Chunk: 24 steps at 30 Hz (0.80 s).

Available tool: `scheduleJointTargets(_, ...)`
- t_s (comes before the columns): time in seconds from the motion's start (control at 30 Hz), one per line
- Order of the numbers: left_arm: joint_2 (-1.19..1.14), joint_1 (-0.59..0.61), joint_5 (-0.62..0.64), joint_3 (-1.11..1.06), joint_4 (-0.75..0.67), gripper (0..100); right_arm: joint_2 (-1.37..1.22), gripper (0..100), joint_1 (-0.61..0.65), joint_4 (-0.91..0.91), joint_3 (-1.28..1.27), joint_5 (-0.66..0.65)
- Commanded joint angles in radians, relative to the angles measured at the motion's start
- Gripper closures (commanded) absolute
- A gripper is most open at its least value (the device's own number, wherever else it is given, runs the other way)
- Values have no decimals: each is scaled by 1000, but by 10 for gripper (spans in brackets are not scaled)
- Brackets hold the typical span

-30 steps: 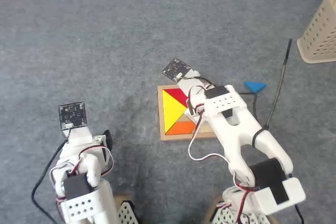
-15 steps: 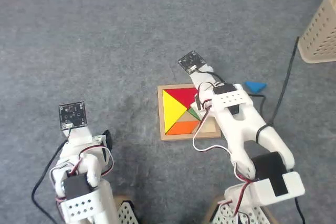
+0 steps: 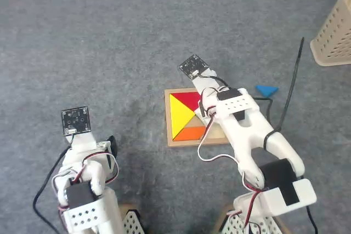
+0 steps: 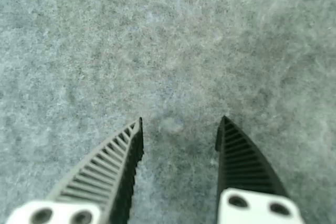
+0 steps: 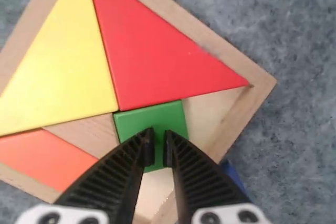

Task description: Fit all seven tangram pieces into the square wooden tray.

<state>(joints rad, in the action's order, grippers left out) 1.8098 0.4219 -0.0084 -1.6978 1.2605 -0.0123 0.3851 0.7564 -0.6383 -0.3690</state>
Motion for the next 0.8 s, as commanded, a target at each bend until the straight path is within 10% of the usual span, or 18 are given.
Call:
scheduleJointTargets(0.0,14,-3,-5,13,5,784,62,972,10,64,9,15)
scheduleJointTargets(0.77,14,-3,-5,13,5,784,364,972,-45,-163,-298,17)
